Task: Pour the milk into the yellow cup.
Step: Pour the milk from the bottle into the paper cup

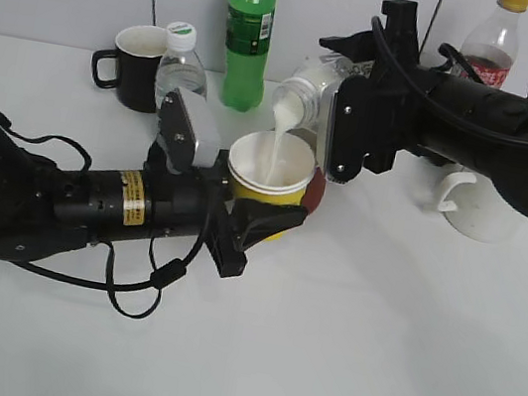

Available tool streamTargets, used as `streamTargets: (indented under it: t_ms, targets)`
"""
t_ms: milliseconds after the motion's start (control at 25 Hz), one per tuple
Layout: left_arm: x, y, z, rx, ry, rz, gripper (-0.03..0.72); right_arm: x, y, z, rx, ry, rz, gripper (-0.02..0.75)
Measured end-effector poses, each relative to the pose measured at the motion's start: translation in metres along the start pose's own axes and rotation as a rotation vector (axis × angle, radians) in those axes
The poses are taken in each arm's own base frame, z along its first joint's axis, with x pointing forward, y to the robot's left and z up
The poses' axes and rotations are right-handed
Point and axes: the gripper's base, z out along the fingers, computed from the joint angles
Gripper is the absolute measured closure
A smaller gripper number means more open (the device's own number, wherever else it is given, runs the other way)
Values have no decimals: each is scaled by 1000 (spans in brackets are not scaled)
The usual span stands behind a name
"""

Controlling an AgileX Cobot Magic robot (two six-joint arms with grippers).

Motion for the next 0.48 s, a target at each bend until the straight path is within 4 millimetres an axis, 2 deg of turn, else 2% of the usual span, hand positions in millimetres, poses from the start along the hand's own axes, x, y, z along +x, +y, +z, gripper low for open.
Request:
streamTargets:
  t_ms: [480]
  targets:
    - [0, 0, 0, -3, -2, -1, 311, 0, 0, 0, 2, -1, 71, 288]
